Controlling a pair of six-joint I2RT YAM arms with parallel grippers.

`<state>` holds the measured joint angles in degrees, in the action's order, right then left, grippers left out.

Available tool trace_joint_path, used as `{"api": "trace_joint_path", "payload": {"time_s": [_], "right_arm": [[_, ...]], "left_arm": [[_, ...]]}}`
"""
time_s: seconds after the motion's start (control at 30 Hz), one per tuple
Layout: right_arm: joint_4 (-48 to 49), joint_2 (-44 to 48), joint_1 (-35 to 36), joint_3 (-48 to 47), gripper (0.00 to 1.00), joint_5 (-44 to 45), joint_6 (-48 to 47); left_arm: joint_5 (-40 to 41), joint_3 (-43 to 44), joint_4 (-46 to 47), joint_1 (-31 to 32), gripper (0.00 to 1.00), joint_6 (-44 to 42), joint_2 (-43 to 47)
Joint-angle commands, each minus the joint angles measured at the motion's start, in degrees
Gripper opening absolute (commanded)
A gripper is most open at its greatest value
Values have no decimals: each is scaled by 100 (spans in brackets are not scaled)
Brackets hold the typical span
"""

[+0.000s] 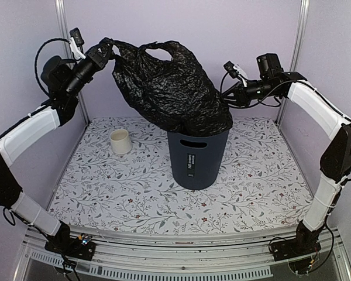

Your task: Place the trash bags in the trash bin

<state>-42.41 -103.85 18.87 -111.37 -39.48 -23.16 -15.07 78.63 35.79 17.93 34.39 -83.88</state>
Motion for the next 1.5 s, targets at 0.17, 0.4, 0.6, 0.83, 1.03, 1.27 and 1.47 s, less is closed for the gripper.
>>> {"api": "trace_joint_path", "payload": {"time_s": [0.17,0.4,0.6,0.83,1.03,1.27,1.47], "right_arm": [[138,-6,416,224,24,63,-145],[128,16,387,64,24,377,258],[-35,471,-143,213,35,-379,322],[-859,1213,-409,865,60,-1072,-996],[-1945,1519,-232,849,78,-1304,-2407],[-1739,1506,510,903,77,-118,-2640],[-1007,970,629,400,54,282,-1897]], "left_arm": [[-340,-200,74,165,0,-124,130],[-428,-230,94,298,0,-148,-2],[-409,-262,99,316,0,-188,-35],[-261,-312,-143,317,0,-393,134],[-180,-313,-301,316,0,-447,227],[-102,-363,-374,324,0,-467,315],[-111,-383,-391,401,0,-442,372]]}}
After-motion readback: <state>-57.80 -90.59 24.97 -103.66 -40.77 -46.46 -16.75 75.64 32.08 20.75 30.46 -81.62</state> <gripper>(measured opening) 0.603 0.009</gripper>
